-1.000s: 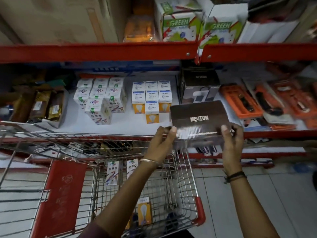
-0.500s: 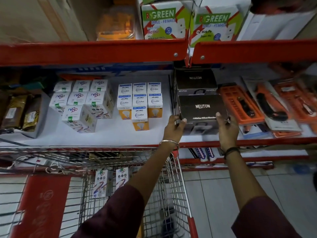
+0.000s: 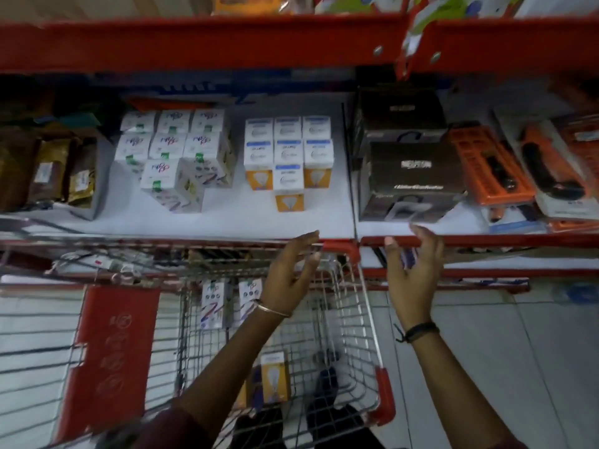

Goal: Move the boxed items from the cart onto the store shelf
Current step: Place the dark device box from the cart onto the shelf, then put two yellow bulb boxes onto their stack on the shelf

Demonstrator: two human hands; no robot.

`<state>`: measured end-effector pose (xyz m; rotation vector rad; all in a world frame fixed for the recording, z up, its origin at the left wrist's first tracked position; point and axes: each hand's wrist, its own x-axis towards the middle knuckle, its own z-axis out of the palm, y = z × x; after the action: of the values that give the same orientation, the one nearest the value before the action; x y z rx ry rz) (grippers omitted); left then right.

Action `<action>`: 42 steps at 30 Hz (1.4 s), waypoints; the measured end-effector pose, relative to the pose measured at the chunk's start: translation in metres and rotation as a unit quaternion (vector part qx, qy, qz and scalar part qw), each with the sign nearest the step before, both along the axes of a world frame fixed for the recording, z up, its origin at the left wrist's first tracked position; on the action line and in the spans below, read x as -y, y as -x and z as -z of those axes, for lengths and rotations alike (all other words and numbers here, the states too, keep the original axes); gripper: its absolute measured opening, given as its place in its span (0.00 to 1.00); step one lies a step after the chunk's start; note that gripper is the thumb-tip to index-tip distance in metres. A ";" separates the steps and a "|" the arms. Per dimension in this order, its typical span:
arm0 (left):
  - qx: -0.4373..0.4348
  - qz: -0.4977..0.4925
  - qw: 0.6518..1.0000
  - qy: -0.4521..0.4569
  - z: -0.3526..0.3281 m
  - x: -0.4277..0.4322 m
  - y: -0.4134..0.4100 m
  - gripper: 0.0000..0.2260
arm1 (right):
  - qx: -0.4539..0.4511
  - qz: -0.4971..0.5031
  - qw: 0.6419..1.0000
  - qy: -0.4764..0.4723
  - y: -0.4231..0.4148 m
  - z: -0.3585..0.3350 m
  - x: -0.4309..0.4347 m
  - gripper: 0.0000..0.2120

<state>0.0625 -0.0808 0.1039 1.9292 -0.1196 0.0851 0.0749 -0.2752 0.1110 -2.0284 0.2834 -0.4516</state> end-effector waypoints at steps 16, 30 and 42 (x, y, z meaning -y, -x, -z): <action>-0.452 0.157 0.799 -0.363 0.234 -0.159 0.167 0.36 | -0.511 -0.453 0.701 0.204 0.111 0.204 -0.152 0.32; -0.485 0.224 0.807 -0.254 0.227 -0.188 0.133 0.32 | -0.521 -0.478 0.665 0.240 0.108 0.219 -0.160 0.41; -0.284 0.201 0.867 -0.358 0.101 -0.173 0.099 0.33 | -0.396 -0.423 0.767 0.277 0.087 0.101 -0.135 0.36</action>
<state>-0.0368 0.0922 0.0031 2.5306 -0.1700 -0.9235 -0.0122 -0.1405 0.0104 -2.5504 -0.3345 1.0376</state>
